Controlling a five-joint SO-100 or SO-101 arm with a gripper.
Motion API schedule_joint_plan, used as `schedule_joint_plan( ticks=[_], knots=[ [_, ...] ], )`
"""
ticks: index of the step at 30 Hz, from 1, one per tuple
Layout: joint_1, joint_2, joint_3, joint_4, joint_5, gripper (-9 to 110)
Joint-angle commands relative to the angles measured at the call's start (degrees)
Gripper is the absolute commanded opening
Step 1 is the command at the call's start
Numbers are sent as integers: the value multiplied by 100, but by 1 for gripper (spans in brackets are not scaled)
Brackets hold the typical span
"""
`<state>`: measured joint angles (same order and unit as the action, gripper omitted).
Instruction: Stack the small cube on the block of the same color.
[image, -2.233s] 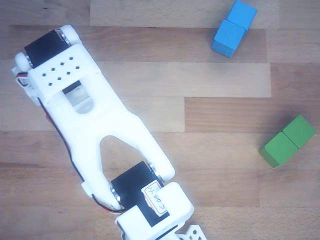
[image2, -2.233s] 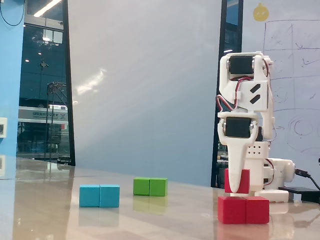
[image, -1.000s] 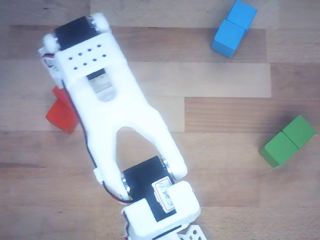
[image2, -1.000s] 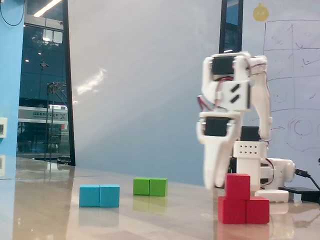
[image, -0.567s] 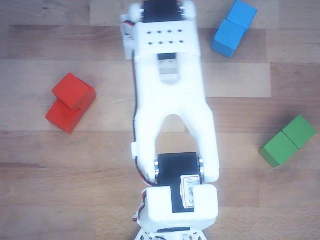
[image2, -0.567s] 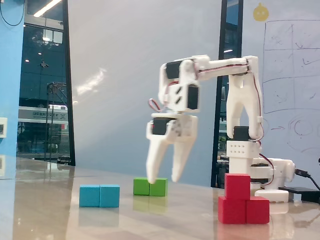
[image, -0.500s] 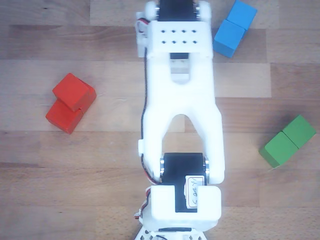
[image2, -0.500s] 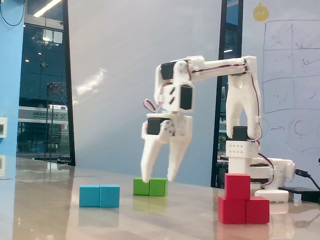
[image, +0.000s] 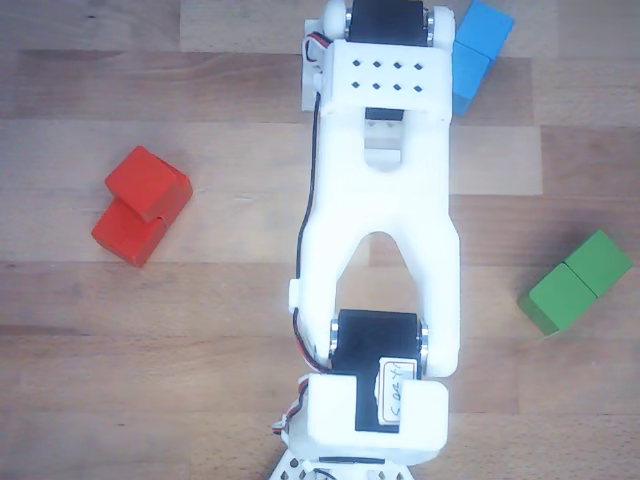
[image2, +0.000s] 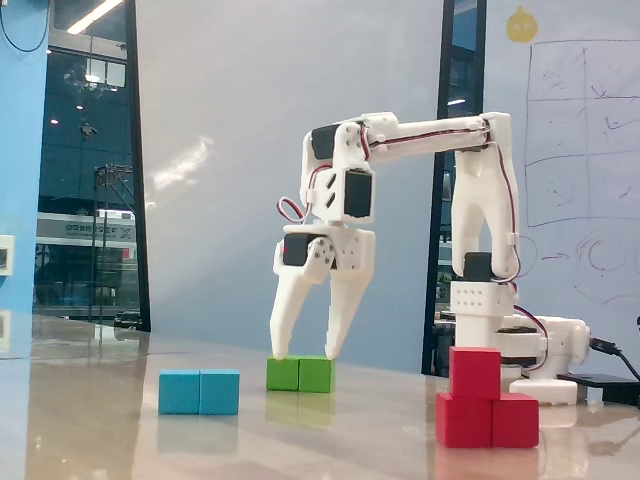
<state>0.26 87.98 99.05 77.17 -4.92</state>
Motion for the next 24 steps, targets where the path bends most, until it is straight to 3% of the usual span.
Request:
schedule_joint_plan(
  ticks=[1,20,24],
  knots=[
    [44,668,-97,-26,26,24],
    [105,2452,1863,-79,44,24],
    [97,2874,2320,-105,44,18]
  ],
)
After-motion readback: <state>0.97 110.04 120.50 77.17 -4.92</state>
